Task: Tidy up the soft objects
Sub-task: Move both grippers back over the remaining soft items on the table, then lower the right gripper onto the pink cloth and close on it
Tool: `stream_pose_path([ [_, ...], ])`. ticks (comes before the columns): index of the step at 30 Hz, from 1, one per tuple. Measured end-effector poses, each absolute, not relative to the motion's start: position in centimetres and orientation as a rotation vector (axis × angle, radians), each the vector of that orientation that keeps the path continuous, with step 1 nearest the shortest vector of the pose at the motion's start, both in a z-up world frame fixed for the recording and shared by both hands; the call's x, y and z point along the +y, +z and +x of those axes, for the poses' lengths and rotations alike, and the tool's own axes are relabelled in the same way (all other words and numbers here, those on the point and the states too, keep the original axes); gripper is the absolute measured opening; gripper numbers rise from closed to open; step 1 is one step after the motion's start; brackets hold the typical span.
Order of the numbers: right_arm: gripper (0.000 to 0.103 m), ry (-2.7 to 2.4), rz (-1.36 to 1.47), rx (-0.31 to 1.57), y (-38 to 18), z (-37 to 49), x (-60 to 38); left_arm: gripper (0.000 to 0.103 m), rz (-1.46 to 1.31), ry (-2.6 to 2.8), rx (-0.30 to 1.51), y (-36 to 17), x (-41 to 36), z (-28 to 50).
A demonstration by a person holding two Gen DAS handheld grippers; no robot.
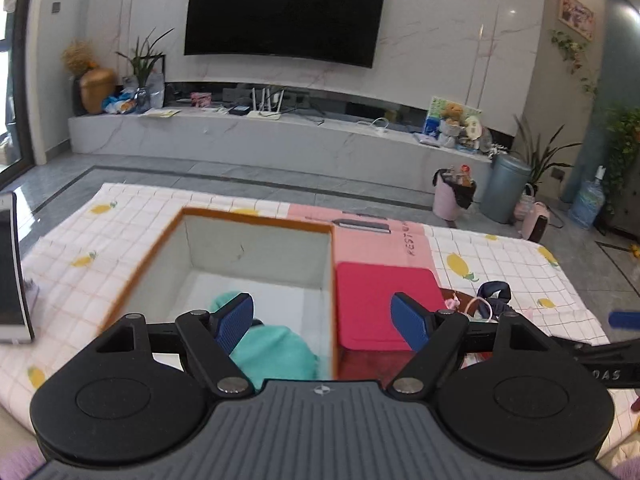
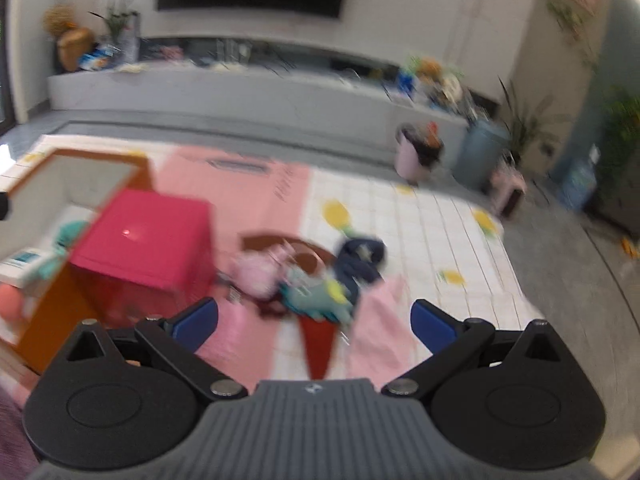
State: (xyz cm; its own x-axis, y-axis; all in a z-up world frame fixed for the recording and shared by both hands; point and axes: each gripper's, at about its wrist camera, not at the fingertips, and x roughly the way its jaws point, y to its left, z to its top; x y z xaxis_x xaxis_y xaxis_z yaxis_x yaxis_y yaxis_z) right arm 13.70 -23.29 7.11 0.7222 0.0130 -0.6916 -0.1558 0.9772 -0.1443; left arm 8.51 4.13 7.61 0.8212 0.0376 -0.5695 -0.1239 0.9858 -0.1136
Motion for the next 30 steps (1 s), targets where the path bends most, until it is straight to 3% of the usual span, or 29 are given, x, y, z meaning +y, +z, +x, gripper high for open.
stream_pose_path([
  [8,0.100,-0.050,-0.072,0.951,-0.9,17.1,-29.1,0.092,0.050,-0.057,0.634,2.9,-4.1,7.7],
  [14,0.100,-0.008,-0.082,0.947,-1.3,17.4,-30.0,0.092,-0.036,-0.216,0.678,-1.2,-6.3,8.1],
  [21,0.100,0.046,-0.192,1.090,-4.1,19.8,-30.2,0.092,-0.030,-0.260,0.762,-5.7,-7.7,9.5],
  [30,0.100,0.029,-0.081,1.146,-5.9,23.4,-31.8,0.092,0.042,-0.324,0.679,-6.2,-11.6,10.5],
])
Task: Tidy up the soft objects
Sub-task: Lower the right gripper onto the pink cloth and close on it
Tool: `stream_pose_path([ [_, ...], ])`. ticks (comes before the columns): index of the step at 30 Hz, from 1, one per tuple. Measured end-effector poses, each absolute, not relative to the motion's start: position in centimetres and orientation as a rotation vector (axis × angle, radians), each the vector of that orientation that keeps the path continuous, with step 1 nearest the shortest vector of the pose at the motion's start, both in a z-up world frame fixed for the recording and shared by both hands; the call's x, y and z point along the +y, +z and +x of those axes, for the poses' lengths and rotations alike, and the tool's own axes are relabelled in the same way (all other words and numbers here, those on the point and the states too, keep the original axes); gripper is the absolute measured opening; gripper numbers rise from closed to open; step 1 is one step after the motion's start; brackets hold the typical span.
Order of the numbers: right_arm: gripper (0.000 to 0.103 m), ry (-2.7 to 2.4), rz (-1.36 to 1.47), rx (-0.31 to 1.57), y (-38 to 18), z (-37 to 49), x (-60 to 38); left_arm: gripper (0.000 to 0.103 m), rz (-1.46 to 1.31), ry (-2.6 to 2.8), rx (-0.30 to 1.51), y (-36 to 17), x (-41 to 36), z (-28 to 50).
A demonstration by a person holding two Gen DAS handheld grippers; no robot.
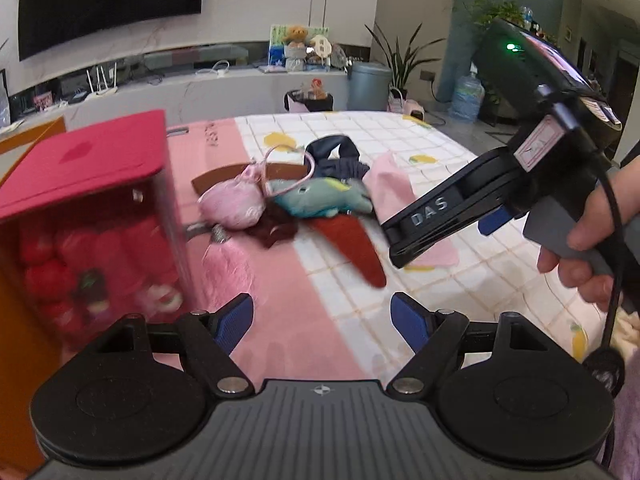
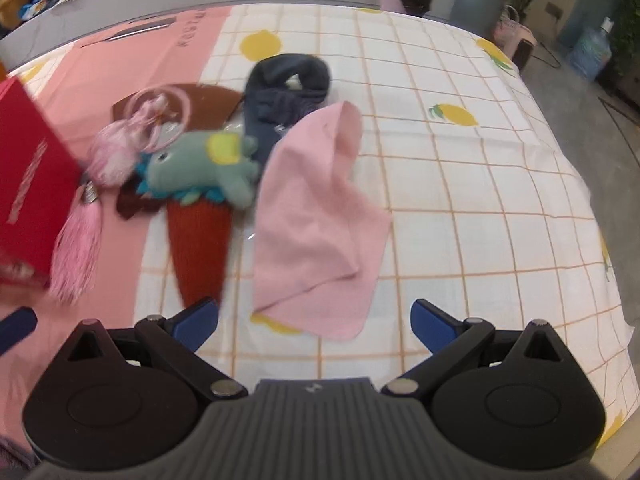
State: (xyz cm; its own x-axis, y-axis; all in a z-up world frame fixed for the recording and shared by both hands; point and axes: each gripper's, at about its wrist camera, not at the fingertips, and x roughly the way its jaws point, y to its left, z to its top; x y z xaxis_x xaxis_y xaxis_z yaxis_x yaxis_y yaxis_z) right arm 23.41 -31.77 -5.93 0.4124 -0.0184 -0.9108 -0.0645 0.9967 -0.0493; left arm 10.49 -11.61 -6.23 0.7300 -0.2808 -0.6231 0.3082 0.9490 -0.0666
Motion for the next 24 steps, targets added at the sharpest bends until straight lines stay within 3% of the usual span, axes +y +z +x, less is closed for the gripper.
stream_pose_path([
  [17,0.099,-0.017,-0.077,1.063,-7.1,26.1,-32.5,0.092,-0.041,-0.289,0.668,-8.6,-15.5,15.9],
  [19,0.085,0.005,-0.076,1.064,-7.1,26.0,-32.6,0.092,-0.036,-0.283,0.678,-9.0,-15.7,16.5],
  [23,0.079,0.038,-0.063,1.067,-7.3,25.9,-32.7,0.092,0.054,-0.262,0.668,-9.4,-16.2,16.4],
  [24,0.073,0.053,-0.070,1.063,-7.2,25.8,-32.6,0.091,0.084,-0.262,0.664,-9.5,-16.4,16.3],
])
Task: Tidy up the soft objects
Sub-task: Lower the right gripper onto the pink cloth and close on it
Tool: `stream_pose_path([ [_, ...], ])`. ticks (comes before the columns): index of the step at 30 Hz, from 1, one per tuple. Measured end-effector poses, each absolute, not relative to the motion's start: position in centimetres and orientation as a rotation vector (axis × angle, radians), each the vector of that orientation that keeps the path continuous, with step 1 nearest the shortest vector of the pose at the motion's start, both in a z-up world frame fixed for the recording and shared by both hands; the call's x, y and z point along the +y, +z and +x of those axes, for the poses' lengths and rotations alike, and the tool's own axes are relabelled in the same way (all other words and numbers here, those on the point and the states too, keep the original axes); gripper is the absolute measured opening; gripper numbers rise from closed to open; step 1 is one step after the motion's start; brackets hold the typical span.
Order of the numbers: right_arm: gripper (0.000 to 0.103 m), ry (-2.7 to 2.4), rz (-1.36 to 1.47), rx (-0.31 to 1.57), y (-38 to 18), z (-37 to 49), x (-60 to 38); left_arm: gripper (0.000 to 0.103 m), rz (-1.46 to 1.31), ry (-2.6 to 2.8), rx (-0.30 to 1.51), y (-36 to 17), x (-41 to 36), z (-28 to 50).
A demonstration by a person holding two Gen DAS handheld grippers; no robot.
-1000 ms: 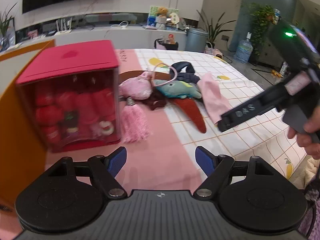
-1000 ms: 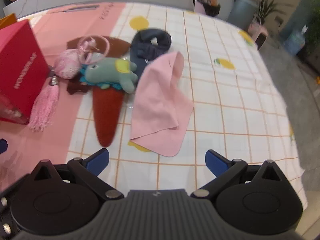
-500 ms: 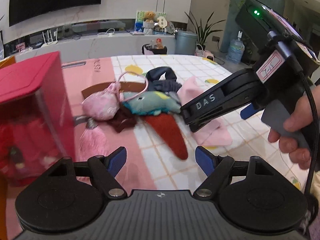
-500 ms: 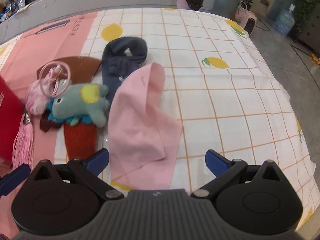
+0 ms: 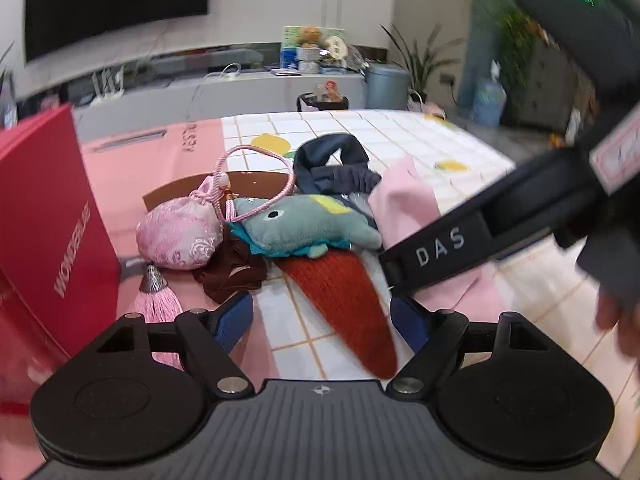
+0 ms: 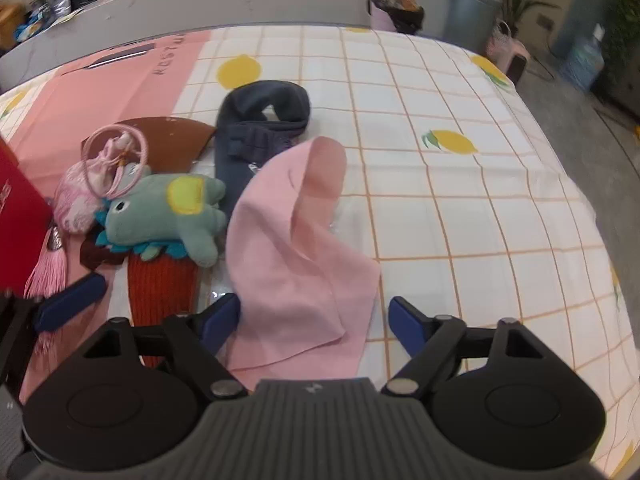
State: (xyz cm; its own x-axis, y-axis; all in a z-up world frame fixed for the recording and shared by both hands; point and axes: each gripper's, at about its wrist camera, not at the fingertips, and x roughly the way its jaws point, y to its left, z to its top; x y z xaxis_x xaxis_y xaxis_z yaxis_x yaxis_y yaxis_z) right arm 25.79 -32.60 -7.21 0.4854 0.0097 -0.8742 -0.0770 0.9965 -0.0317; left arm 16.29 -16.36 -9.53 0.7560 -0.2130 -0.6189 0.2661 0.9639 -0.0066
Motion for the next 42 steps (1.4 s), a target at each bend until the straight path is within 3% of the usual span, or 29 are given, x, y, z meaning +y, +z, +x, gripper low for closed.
stream_pose_path([
  [2,0.063,0.076,-0.057,1.063,-7.0,25.6,-32.5,0.079,0.092,-0.263,0.661,-9.6,-16.5,16.1],
  [5,0.062,0.077,-0.082,1.053,-7.0,25.1,-32.4,0.061,0.062,-0.269,0.647,-9.5,-16.0,15.3],
  [8,0.060,0.073,-0.089,1.047,-7.0,24.6,-32.4,0.052,0.064,-0.264,0.632,-9.6,-15.7,14.2],
  [14,0.053,0.063,-0.053,1.058,-6.9,24.1,-32.7,0.039,0.092,-0.262,0.609,-9.7,-15.8,13.2],
  [18,0.043,0.050,-0.038,1.074,-6.7,23.0,-32.8,0.036,0.102,-0.260,0.619,-9.5,-15.6,12.3],
  [27,0.045,0.030,-0.027,1.114,-6.4,19.0,-31.7,0.021,0.074,-0.234,0.688,-8.7,-13.4,9.3],
  [30,0.048,0.022,-0.033,1.117,-6.1,18.0,-31.2,0.024,0.074,-0.254,0.693,-8.5,-12.4,8.3],
  [33,0.051,-0.009,0.027,1.080,-5.2,18.1,-32.4,0.051,0.059,-0.284,0.684,-8.1,-12.0,8.5],
  [34,0.061,-0.012,0.061,1.073,-5.1,18.4,-32.9,0.064,0.050,-0.308,0.665,-7.9,-12.0,8.6],
  [36,0.077,-0.021,0.112,1.060,-5.1,19.2,-33.8,0.068,0.051,-0.362,0.590,-7.4,-12.3,8.7],
  [38,0.078,-0.044,0.093,1.043,-5.4,20.1,-33.9,0.078,0.118,-0.357,0.541,-7.2,-13.4,9.3],
  [42,0.078,-0.047,0.029,1.026,-6.0,22.6,-33.7,0.079,0.193,-0.315,0.554,-7.9,-15.3,12.2],
])
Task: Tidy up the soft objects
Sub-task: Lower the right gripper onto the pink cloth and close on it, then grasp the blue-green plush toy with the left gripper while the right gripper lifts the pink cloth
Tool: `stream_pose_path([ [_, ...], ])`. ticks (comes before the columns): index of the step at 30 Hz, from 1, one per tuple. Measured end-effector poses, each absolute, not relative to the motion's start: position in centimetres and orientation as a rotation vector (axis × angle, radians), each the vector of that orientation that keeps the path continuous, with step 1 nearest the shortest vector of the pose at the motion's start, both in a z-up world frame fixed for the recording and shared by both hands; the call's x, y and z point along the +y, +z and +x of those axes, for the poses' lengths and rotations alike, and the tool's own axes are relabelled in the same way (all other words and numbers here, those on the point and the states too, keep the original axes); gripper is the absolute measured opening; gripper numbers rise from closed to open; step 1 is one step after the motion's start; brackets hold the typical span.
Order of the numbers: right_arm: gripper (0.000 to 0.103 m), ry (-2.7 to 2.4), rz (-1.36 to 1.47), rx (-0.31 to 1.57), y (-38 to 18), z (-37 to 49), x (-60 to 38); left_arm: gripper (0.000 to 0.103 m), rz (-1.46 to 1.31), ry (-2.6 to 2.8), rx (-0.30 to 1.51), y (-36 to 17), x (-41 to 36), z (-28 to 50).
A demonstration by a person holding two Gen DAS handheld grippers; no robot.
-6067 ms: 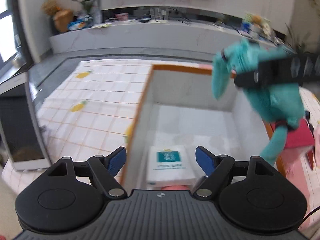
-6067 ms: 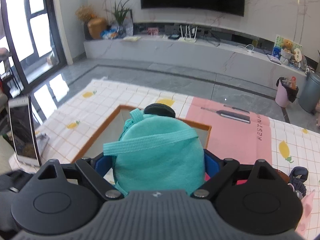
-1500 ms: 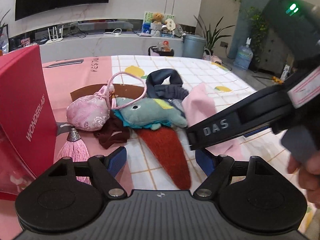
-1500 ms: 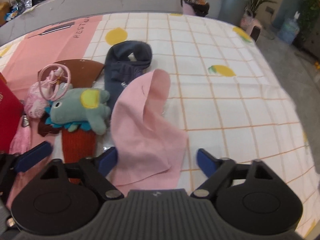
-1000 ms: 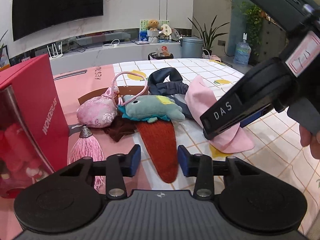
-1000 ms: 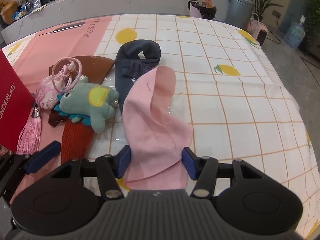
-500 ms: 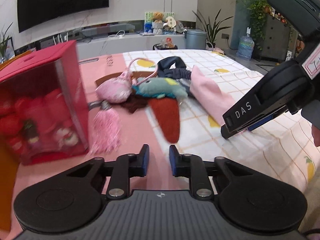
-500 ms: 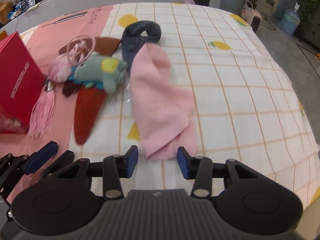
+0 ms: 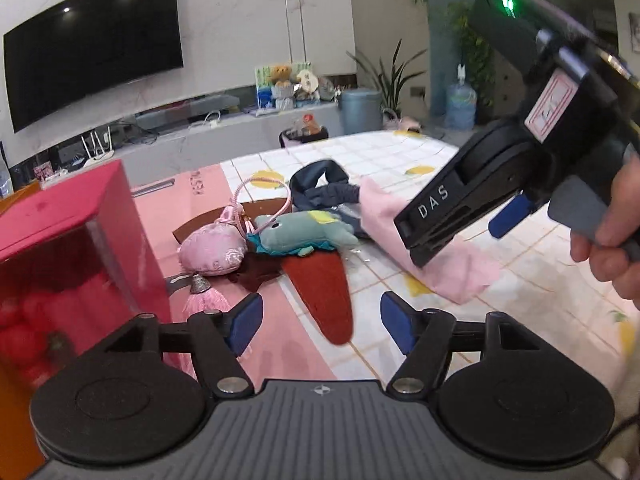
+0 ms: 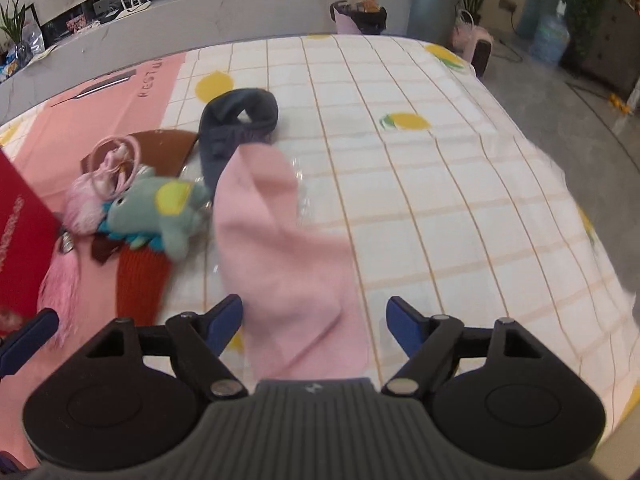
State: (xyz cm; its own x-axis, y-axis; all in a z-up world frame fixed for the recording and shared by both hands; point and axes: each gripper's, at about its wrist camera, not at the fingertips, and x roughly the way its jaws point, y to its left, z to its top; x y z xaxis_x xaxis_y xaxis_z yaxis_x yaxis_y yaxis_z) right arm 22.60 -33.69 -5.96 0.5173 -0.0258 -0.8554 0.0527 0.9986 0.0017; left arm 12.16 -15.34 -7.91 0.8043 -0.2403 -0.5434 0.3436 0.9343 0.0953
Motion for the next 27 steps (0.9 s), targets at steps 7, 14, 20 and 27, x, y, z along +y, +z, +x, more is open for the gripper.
stream_pose_path([
  [7,0.084,-0.007,-0.069,0.984,-6.8,25.5,-32.5,0.076,0.154,-0.314,0.594,-8.9,-16.8,16.3],
  [14,0.018,0.024,-0.041,0.999,-6.2,25.6,-32.9,0.031,-0.031,-0.339,0.647,-9.5,-14.7,17.7],
  [20,0.012,0.022,-0.014,1.025,-5.7,24.7,-33.6,0.023,-0.097,-0.350,0.652,-9.5,-13.3,17.2],
  [27,0.011,0.029,0.076,1.012,-4.2,21.8,-34.6,0.023,-0.031,-0.327,0.662,-9.2,-13.1,14.8],
])
